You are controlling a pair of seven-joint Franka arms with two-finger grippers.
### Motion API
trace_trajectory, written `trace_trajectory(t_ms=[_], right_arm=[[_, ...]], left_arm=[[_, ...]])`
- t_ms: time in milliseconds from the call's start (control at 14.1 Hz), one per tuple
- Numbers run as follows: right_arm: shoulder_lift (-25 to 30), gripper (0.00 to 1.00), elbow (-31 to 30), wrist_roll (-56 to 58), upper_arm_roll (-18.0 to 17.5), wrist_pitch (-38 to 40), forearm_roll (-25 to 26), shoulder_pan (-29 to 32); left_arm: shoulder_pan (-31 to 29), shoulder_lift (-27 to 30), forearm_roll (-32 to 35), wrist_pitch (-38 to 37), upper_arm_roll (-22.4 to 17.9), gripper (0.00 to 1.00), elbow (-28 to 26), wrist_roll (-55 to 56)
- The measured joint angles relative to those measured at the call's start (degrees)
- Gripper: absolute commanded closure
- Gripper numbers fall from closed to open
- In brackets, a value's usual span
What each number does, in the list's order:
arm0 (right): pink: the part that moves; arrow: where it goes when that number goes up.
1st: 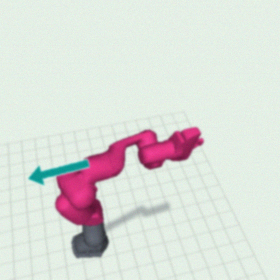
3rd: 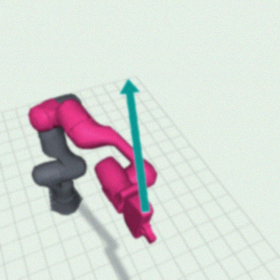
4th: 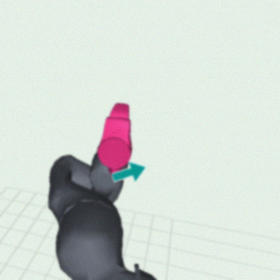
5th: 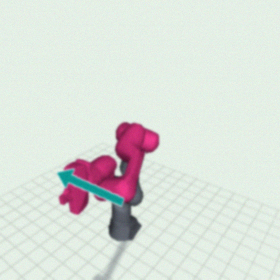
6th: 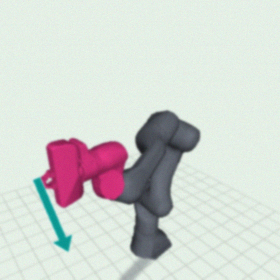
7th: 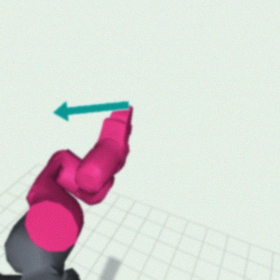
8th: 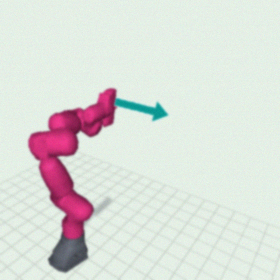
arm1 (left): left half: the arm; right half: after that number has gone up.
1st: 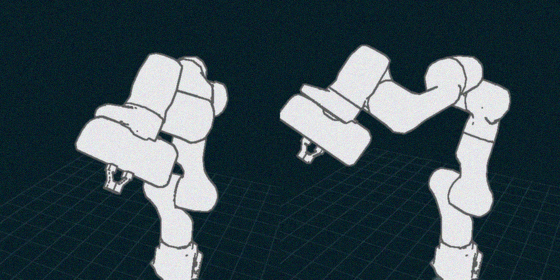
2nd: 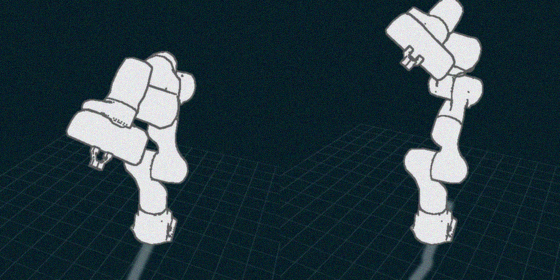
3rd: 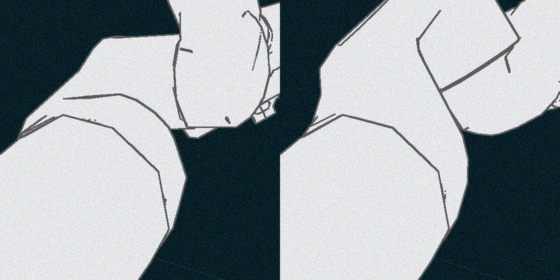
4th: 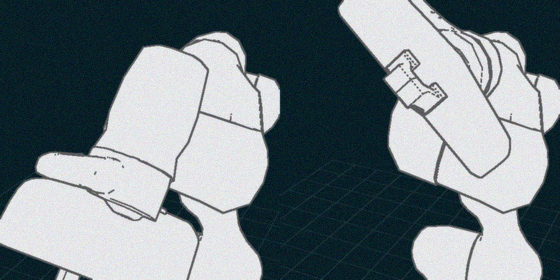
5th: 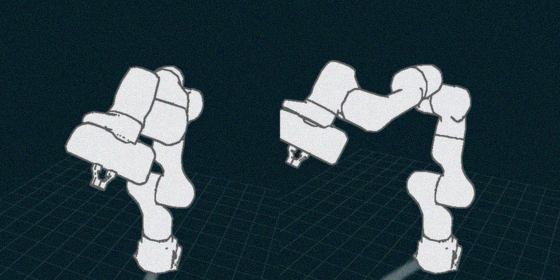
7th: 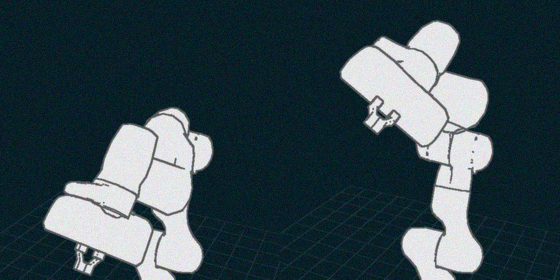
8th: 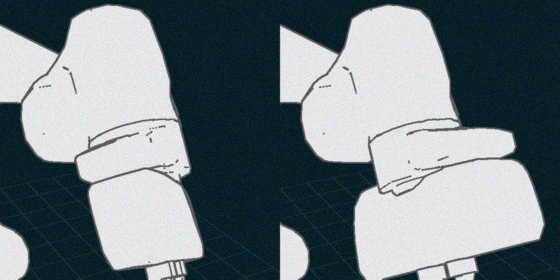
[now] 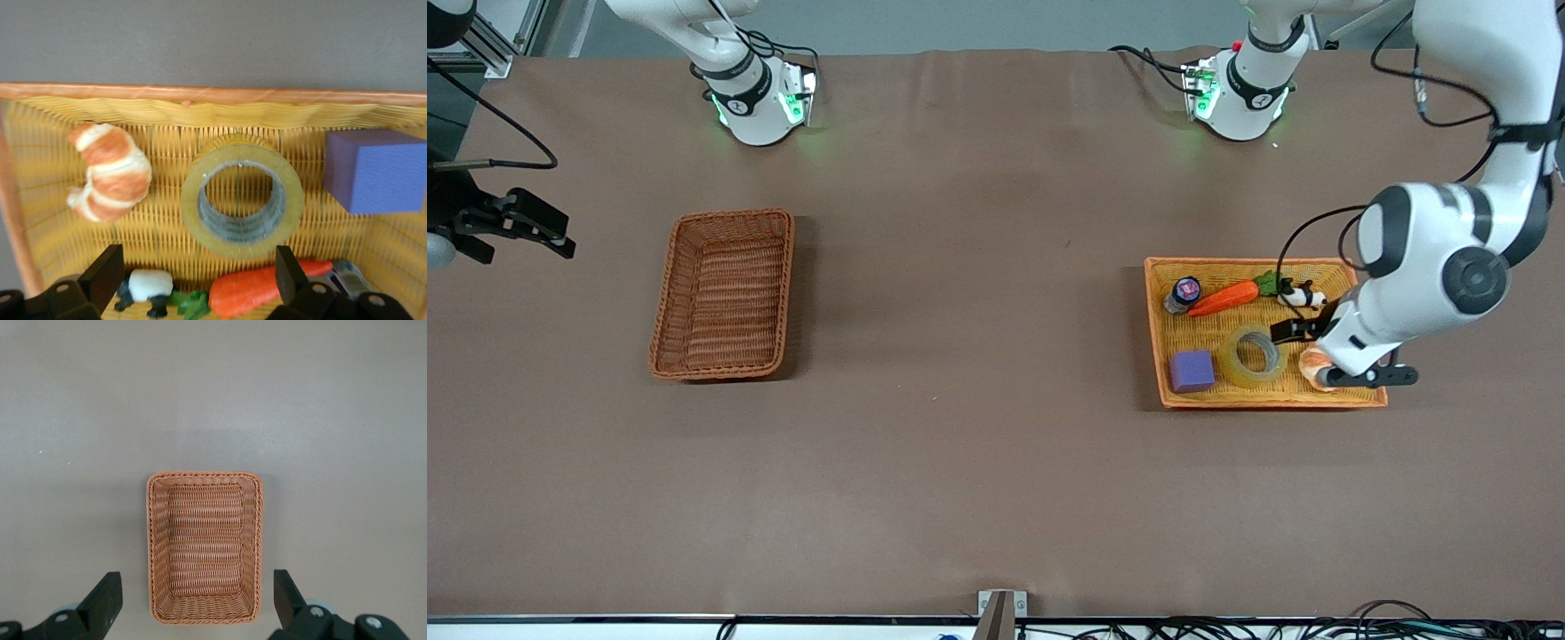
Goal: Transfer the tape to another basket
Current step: 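Lower the left gripper onto the tape roll and close on it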
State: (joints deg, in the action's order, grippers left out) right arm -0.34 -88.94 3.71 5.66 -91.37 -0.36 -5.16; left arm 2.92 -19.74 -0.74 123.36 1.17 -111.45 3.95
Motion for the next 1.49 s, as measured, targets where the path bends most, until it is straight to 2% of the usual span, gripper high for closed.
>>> trace_trajectory(t_ms=[355, 426, 923, 995, 1137, 1279, 1492], right_arm=[[0.0, 0.00, 0.0, 0.0, 0.1, 0.0, 0.0, 0.0], [0.0, 0.00, 0.0, 0.0, 0.1, 0.0, 0.0, 0.0], [0.0, 0.00, -0.2, 0.0, 0.1, 0.0, 0.0, 0.0], [0.0, 0.00, -0.2, 0.0, 0.1, 0.0, 0.0, 0.0], [0.0, 0.00, -0.2, 0.0, 0.2, 0.1, 0.0, 0.1], [0.0, 0.00, -0.3, 0.0, 0.3, 0.1, 0.0, 0.1], [0.0, 0.00, -0.3, 0.0, 0.3, 0.1, 0.0, 0.2]], left_arm=[[0.2, -6.6, 0.0, 5.8, 0.0, 0.00, 0.0, 0.0], [0.3, -7.4, 0.0, 6.3, 0.0, 0.04, 0.1, 0.0], [0.5, -10.4, 0.0, 7.3, 0.0, 0.09, -0.2, 0.1], [0.5, -10.9, 0.0, 8.2, 0.0, 0.20, -0.2, 0.2], [0.4, -11.5, 0.0, 8.9, 0.0, 0.61, -0.2, 0.2], [0.3, -11.5, 0.0, 9.0, 0.0, 0.89, -0.2, 0.2], [0.0, -11.3, 0.0, 9.1, -0.1, 1.00, 0.0, 0.2]])
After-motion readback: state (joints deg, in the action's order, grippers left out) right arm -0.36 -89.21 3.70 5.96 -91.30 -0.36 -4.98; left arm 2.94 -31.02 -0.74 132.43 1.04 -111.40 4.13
